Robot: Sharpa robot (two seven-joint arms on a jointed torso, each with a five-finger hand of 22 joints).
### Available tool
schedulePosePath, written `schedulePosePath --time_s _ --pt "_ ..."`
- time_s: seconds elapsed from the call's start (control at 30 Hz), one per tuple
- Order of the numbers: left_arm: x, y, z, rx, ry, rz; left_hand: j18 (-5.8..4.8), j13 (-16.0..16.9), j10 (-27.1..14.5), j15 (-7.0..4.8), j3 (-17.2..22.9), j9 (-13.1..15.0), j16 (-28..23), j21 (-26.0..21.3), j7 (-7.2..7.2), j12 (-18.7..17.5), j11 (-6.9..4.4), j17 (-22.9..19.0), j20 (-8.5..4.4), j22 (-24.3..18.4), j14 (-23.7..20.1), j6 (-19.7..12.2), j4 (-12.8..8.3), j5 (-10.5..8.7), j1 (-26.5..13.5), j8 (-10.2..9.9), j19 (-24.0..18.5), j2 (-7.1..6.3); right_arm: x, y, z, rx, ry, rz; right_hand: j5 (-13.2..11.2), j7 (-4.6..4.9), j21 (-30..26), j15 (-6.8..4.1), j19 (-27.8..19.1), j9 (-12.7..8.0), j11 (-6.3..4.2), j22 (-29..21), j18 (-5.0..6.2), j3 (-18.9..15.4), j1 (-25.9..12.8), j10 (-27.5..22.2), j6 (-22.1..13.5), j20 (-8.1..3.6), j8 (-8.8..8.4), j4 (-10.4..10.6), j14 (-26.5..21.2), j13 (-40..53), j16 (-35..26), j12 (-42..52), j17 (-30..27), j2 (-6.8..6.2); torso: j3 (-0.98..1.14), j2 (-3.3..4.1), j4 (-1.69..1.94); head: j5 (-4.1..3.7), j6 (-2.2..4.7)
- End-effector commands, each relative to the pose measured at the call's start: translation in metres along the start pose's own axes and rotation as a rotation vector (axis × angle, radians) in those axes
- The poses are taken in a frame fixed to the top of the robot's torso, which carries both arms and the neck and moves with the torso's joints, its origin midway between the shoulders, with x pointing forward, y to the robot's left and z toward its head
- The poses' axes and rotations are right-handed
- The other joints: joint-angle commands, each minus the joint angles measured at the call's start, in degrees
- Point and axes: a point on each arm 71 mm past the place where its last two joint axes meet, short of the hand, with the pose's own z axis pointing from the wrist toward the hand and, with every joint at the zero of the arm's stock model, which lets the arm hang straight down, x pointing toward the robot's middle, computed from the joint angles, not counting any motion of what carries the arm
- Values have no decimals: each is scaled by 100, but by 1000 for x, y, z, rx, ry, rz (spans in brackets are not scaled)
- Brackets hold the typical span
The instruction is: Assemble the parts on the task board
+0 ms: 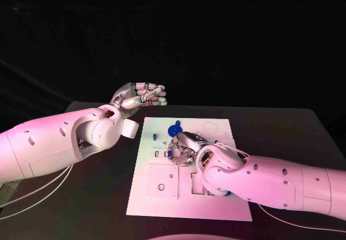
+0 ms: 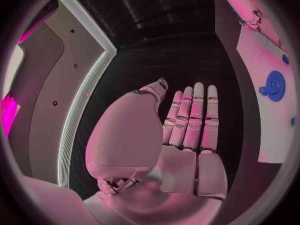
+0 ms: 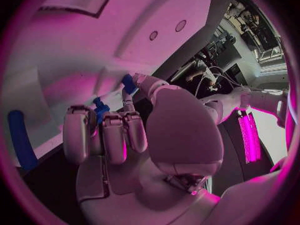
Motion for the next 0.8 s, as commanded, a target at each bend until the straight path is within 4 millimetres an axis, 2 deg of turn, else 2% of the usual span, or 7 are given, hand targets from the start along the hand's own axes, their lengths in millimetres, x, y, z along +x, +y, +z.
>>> schedulePosePath --time_s 0.03,0.37,0.8 --pt "2 -1 0 4 19 -10 86 0 27 3 43 -9 -20 17 40 -22 6 6 -13 -2 -8 51 4 22 3 -18 43 -54 3 0 0 -2 12 -17 -4 15 -28 14 -34 -12 22 381 -19 1 -1 225 -59 -3 -38 -48 516 971 -18 -33 1119 -61 6 3 5 -1 -13" --pt "2 -1 0 3 19 -10 86 0 27 3 43 -9 -20 17 40 -22 6 6 -13 -2 -8 51 4 22 3 -18 43 -54 5 0 -1 -6 9 -12 -5 39 -43 32 -44 -21 44 369 -16 8 -26 211 -111 12 -73 -59 513 954 -21 -50 1107 -79 4 4 1 10 -16" --pt "1 -1 0 1 20 -11 86 0 27 3 43 -9 -20 17 40 -22 6 6 -13 -2 -8 51 4 22 3 -18 43 -54 6 1 -2 -12 -1 -3 -17 82 -65 71 -52 -31 86 360 -11 -84 -126 190 -203 51 -137 -75 511 932 -24 -73 1100 -197 -2 -1 1 24 -11"
